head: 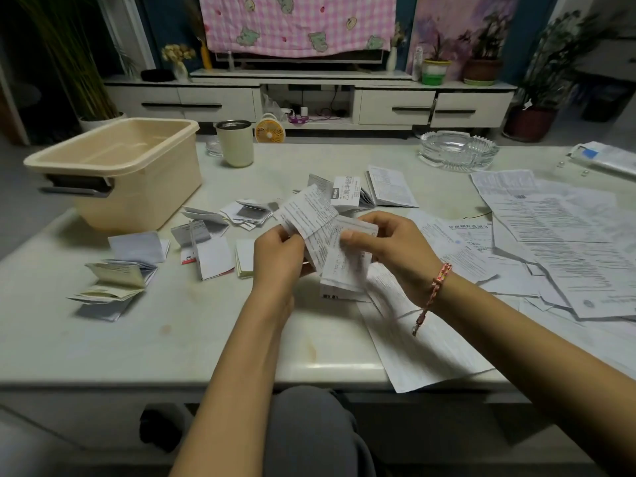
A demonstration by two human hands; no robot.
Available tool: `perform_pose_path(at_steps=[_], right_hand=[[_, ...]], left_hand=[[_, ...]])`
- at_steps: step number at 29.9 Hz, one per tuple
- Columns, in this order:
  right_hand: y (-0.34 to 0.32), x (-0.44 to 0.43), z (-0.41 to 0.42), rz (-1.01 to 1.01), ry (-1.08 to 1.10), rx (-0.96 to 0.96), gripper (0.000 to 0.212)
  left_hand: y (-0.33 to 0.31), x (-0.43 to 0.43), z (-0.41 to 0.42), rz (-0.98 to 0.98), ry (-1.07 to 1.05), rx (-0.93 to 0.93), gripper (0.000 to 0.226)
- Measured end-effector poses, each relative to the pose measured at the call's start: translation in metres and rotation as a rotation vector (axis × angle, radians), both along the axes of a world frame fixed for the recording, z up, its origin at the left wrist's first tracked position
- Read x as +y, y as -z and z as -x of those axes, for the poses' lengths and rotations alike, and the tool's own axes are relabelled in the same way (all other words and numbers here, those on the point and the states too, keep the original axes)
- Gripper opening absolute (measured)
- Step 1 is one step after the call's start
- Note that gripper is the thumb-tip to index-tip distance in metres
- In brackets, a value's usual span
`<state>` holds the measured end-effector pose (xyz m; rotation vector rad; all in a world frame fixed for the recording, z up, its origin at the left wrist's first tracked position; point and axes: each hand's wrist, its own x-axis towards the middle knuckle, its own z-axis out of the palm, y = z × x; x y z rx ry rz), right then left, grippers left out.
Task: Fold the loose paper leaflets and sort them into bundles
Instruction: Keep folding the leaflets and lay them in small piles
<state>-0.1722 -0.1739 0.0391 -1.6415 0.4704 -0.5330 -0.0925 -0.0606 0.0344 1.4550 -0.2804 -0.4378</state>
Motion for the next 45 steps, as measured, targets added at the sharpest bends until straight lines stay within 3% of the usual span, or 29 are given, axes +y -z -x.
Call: perform_pose_path(at_steps=[4, 8, 12, 14, 16, 19, 21, 26, 29, 32, 36, 39, 45], right_hand=[[0.000, -0.002, 0.000, 0.005, 0.013, -0.013, 0.009], [0.001, -0.001, 0.001, -0.006, 0.068, -0.029, 0.013], [0.005, 0.000, 0.001, -0.036, 0.118, -0.054, 0.008], [0.003, -0.003, 0.001, -0.092, 0.096, -0.053, 0.006], [0.001, -0.005, 0.001, -0.139, 0.087, -0.044, 0.008], [0.000, -0.005, 0.002, -0.168, 0.084, -0.041, 0.010], [0.002, -0.005, 0.002, -0.172, 0.076, -0.043, 0.011], [0.001, -0.007, 0.007, -0.050, 0.026, -0.045, 0.011], [-0.002, -0.004, 0.009, 0.016, 0.069, -0.084, 0.017], [-0.008, -0.003, 0.011, -0.169, 0.067, -0.143, 0.012], [-0.010, 0.009, 0.009, -0.311, 0.002, -0.182, 0.011], [-0.005, 0.021, 0.004, -0.373, 0.171, -0.258, 0.011], [0.002, 0.023, -0.005, -0.265, 0.442, -0.365, 0.014]], left_hand=[[0.000, 0.001, 0.003, -0.030, 0.119, -0.026, 0.027], [-0.003, -0.003, 0.004, 0.051, 0.062, 0.000, 0.029], [0.000, -0.001, 0.001, 0.117, 0.125, -0.233, 0.062], [0.003, -0.002, 0.001, 0.051, 0.178, -0.364, 0.058], [0.005, -0.003, 0.000, 0.013, 0.160, -0.412, 0.062], [0.004, 0.000, -0.001, 0.046, 0.139, -0.413, 0.083], [0.003, 0.000, 0.000, 0.006, 0.148, -0.467, 0.076], [0.010, -0.003, -0.003, -0.236, 0.095, -0.583, 0.020], [0.011, -0.002, -0.006, -0.296, 0.005, -0.664, 0.006], [0.008, -0.003, -0.003, -0.181, -0.042, -0.582, 0.005], [0.002, -0.007, 0.010, 0.048, 0.125, -0.159, 0.011], [-0.005, -0.012, 0.021, 0.170, 0.227, 0.082, 0.022], [-0.009, -0.017, 0.029, 0.230, 0.145, 0.150, 0.030]])
